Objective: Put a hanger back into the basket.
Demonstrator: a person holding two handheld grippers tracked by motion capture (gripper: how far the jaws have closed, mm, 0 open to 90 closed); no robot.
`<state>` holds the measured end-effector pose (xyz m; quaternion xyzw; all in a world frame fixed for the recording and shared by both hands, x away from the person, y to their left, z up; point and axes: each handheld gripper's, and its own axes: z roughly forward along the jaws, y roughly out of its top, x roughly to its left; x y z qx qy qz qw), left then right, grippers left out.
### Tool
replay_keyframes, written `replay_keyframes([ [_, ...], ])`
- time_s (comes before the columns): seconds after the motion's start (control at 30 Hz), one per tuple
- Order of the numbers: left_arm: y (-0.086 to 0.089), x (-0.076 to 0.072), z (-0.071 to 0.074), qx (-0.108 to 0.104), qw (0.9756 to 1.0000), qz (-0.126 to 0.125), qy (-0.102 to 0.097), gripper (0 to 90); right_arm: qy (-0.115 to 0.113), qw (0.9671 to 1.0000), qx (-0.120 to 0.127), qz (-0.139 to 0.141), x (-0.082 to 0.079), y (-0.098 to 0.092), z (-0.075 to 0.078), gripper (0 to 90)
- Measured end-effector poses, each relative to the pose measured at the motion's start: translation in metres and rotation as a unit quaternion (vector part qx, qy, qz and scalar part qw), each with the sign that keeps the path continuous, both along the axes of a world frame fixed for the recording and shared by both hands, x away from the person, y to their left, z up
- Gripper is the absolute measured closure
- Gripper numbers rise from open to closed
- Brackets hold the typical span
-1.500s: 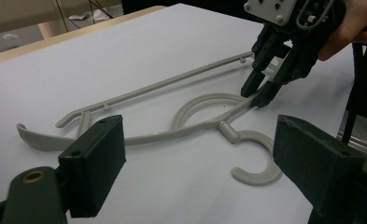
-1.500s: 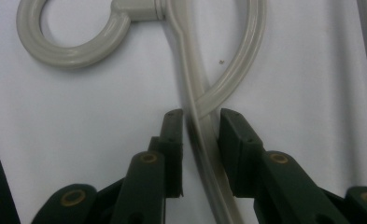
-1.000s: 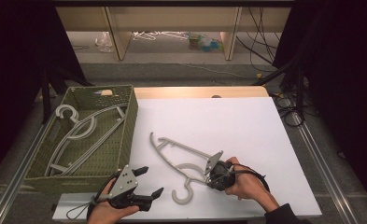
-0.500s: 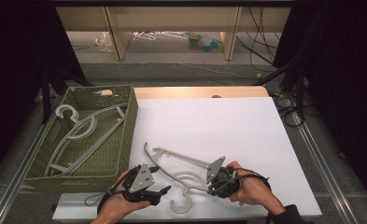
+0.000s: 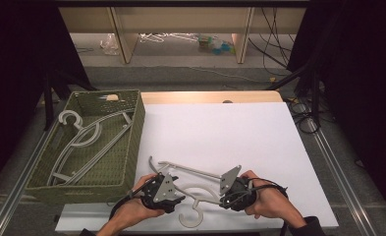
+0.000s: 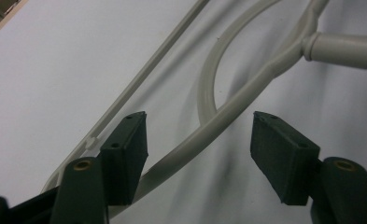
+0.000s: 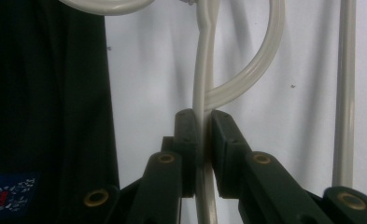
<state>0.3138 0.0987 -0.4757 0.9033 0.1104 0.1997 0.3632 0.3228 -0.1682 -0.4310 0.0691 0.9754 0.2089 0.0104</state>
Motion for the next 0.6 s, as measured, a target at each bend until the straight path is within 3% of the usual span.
replay_keyframes([
  [0.07, -0.003, 0.000, -0.002, -0.003, 1.0000, -0.006, -0.003, 39.3, 0.000, 1.0000, 0.002, 0.001, -0.001, 0.000, 0.001, 82.0],
  [0.13, -0.006, 0.002, -0.001, 0.015, 0.9998, -0.013, -0.009, 39.8, 0.003, 1.0000, 0.005, 0.004, -0.001, 0.000, 0.002, 82.0],
  [0.27, -0.012, 0.002, 0.000, 0.017, 0.9985, -0.047, -0.022, 51.7, 0.005, 0.9999, 0.010, 0.007, -0.001, 0.000, 0.002, 82.0],
  [0.37, -0.015, -0.001, 0.003, 0.036, 0.9957, -0.077, -0.036, 62.1, 0.012, 0.9998, 0.013, 0.002, -0.001, -0.001, 0.003, 82.0],
  [0.4, -0.016, -0.002, 0.005, 0.047, 0.9933, -0.095, -0.047, 64.2, 0.010, 0.9998, 0.016, 0.000, -0.002, -0.001, 0.003, 81.9],
  [0.47, -0.017, -0.004, 0.010, 0.059, 0.9906, -0.105, -0.066, 66.2, 0.011, 0.9997, 0.018, 0.008, -0.002, -0.003, 0.005, 82.0],
  [0.53, -0.018, -0.006, 0.016, 0.066, 0.9877, -0.121, -0.074, 68.1, 0.007, 0.9995, 0.027, 0.012, -0.001, -0.005, 0.007, 81.8],
  [0.6, -0.018, -0.009, 0.022, 0.067, 0.9875, -0.124, -0.071, 70.1, 0.002, 0.9994, 0.033, 0.013, 0.000, -0.008, 0.011, 81.3],
])
